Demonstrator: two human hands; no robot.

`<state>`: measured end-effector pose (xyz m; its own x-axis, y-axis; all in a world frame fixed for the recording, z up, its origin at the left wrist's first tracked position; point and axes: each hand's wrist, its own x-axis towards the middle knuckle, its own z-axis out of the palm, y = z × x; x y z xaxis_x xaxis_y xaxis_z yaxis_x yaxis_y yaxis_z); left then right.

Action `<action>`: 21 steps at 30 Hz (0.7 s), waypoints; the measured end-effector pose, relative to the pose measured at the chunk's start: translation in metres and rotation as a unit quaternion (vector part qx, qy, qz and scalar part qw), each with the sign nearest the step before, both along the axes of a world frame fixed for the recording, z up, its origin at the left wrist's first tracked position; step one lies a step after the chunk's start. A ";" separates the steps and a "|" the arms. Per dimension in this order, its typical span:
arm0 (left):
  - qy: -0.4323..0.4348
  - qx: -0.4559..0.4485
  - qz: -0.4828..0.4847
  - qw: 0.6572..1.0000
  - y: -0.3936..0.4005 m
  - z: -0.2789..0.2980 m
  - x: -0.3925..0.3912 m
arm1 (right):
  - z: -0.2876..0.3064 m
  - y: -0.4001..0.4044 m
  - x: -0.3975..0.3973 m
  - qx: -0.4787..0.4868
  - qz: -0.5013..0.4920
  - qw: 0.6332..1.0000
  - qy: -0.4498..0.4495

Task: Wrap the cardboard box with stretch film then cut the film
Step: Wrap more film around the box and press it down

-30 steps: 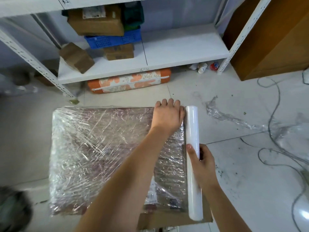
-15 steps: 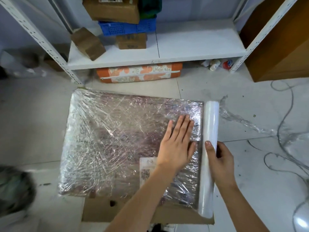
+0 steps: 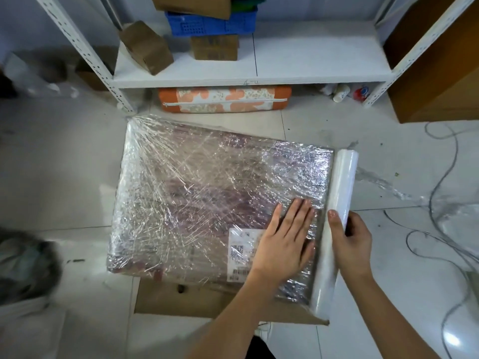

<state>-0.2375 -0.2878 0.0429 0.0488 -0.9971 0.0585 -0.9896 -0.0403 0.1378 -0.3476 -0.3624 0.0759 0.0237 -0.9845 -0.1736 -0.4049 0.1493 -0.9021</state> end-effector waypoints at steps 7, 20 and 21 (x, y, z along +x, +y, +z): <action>0.059 -0.098 0.077 0.991 0.036 0.017 0.021 | 0.001 0.011 -0.001 -0.001 -0.005 1.000 -0.012; 0.028 -0.131 0.085 0.987 0.089 -0.017 0.046 | 0.009 0.019 0.001 -0.001 0.003 1.000 0.020; 0.007 -0.123 0.046 0.991 0.093 -0.020 0.043 | 0.008 0.018 0.001 -0.001 0.005 1.000 0.020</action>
